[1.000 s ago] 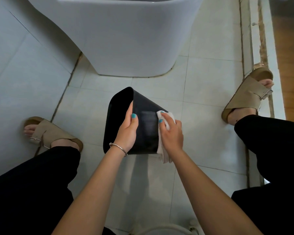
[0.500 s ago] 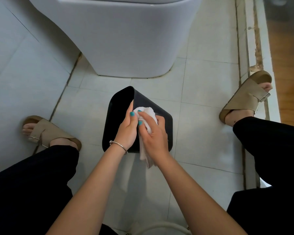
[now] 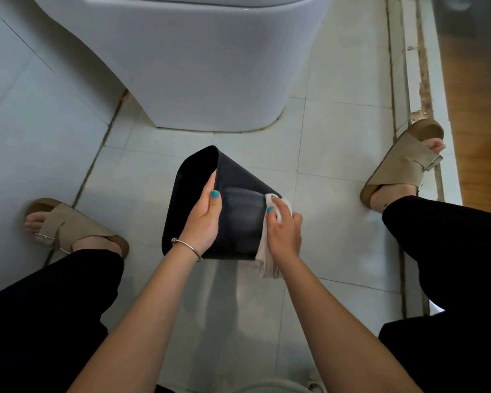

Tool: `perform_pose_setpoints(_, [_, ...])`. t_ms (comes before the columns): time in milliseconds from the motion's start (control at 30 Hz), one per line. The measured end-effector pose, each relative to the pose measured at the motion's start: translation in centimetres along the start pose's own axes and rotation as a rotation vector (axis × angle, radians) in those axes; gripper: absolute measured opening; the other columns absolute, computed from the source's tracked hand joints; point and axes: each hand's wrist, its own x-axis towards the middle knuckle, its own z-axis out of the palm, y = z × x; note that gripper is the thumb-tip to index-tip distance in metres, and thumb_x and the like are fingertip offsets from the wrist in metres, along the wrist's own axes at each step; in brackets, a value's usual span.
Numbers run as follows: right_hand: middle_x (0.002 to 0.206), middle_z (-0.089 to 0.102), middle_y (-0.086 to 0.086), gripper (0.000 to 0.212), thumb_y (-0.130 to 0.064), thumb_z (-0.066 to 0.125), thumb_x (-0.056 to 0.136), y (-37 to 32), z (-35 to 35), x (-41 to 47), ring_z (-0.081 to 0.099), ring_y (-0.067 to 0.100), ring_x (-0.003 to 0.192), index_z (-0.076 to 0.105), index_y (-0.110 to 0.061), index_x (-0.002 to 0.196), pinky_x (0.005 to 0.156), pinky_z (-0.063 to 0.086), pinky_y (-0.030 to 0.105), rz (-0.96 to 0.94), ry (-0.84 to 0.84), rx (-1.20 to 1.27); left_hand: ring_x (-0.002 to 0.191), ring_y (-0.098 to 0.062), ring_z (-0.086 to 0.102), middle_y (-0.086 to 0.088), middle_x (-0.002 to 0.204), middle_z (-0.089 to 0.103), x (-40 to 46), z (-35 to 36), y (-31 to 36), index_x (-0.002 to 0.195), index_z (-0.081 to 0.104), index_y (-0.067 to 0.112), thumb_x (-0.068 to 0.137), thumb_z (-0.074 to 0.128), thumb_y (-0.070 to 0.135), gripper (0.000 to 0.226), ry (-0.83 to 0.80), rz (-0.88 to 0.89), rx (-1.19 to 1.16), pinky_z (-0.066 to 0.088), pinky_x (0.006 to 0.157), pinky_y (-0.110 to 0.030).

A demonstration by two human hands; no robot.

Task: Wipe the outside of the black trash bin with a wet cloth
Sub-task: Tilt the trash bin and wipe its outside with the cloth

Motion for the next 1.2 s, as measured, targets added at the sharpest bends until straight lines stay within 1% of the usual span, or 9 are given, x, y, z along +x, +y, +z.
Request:
perform_pose_setpoints(67, [0.132, 0.038, -0.001, 0.033, -0.043, 0.039, 0.101, -0.1, 0.4, -0.6, 0.053, 0.018, 0.088, 0.048, -0.05, 0.132, 0.082, 0.046, 0.032, -0.009, 0.008, -0.002, 0.137, 0.006, 0.019, 0.023, 0.151, 0.019, 0.1, -0.1, -0.1, 0.151, 0.015, 0.033, 0.105, 0.026, 0.027, 0.048, 0.008, -0.002, 0.01, 0.015, 0.106, -0.004])
perform_pose_setpoints(200, [0.132, 0.036, -0.005, 0.034, -0.041, 0.043, 0.1, -1.8, 1.0, -2.9, 0.048, 0.015, 0.088, 0.049, -0.049, 0.132, 0.08, 0.039, 0.025, -0.182, -0.023, -0.032, 0.142, -0.002, 0.022, 0.014, 0.157, 0.022, 0.0, 0.1, -0.3, 0.152, 0.015, 0.032, 0.105, 0.026, 0.028, 0.049, 0.037, -0.019, -0.003, 0.018, 0.118, -0.023])
perform_pose_setpoints(333, [0.133, 0.037, -0.004, 0.035, -0.038, 0.048, 0.099, -3.3, 1.6, -4.7, 0.054, 0.017, 0.096, 0.051, -0.047, 0.132, 0.081, 0.05, 0.029, -0.418, -0.063, -0.057, 0.141, -0.004, 0.026, 0.014, 0.156, 0.024, 0.0, 0.2, -0.2, 0.152, 0.013, 0.034, 0.105, 0.026, 0.031, 0.049, 0.031, -0.044, 0.03, 0.02, 0.114, -0.021])
perform_pose_setpoints(467, [0.13, 0.04, -0.005, 0.034, -0.037, 0.051, 0.097, -2.4, 1.4, -3.8, 0.054, 0.013, 0.093, 0.054, -0.047, 0.13, 0.076, 0.048, 0.026, -0.454, -0.048, -0.038, 0.141, -0.003, 0.024, 0.016, 0.156, 0.022, 0.0, 0.2, 0.0, 0.152, 0.013, 0.037, 0.105, 0.025, 0.033, 0.049, -0.003, -0.053, 0.025, 0.019, 0.111, -0.019])
perform_pose_setpoints(667, [0.131, 0.039, -0.004, 0.033, -0.038, 0.047, 0.099, 0.8, 0.8, -0.2, 0.058, 0.022, 0.093, 0.052, -0.045, 0.131, 0.078, 0.045, 0.027, -0.281, -0.006, -0.101, 0.136, 0.004, 0.024, 0.019, 0.154, 0.023, 0.1, -0.2, 0.3, 0.151, 0.016, 0.037, 0.105, 0.027, 0.032, 0.048, 0.019, -0.058, 0.032, 0.018, 0.104, -0.01])
perform_pose_setpoints(833, [0.132, 0.04, 0.004, 0.035, -0.039, 0.043, 0.101, 3.6, -0.4, 2.7, 0.057, 0.028, 0.101, 0.049, -0.045, 0.135, 0.085, 0.041, 0.029, -0.075, 0.03, -0.065, 0.13, 0.008, 0.022, 0.026, 0.147, 0.024, 0.0, 1.3, 1.2, 0.151, 0.016, 0.038, 0.104, 0.029, 0.03, 0.049, -0.034, -0.013, 0.052, 0.016, 0.102, -0.009])
perform_pose_setpoints(933, [0.131, 0.041, 0.008, 0.036, -0.04, 0.04, 0.102, 4.2, -0.8, 3.9, 0.056, 0.029, 0.105, 0.047, -0.042, 0.138, 0.086, 0.041, 0.03, -0.003, 0.034, -0.059, 0.127, 0.009, 0.021, 0.021, 0.152, 0.024, 0.0, 2.0, 1.5, 0.151, 0.015, 0.038, 0.105, 0.029, 0.03, 0.049, -0.059, -0.003, 0.055, 0.016, 0.103, -0.01])
perform_pose_setpoints(1100, [0.133, 0.04, 0.006, 0.036, -0.043, 0.038, 0.102, 3.5, 0.0, 3.0, 0.052, 0.021, 0.097, 0.046, -0.044, 0.138, 0.086, 0.042, 0.03, -0.014, 0.052, -0.055, 0.139, -0.005, 0.027, 0.015, 0.155, 0.025, 0.5, 0.3, -0.2, 0.15, 0.017, 0.04, 0.104, 0.029, 0.033, 0.048, -0.028, -0.018, 0.039, 0.023, 0.116, -0.029])
perform_pose_setpoints(1200, [0.135, 0.039, 0.002, 0.034, -0.044, 0.039, 0.102, 2.3, 0.4, 1.9, 0.054, 0.023, 0.098, 0.047, -0.047, 0.135, 0.087, 0.045, 0.032, -0.047, 0.052, -0.049, 0.141, -0.007, 0.028, 0.015, 0.155, 0.027, 0.6, -0.3, -0.8, 0.15, 0.018, 0.042, 0.103, 0.031, 0.037, 0.049, -0.028, -0.017, 0.016, 0.025, 0.118, -0.039])
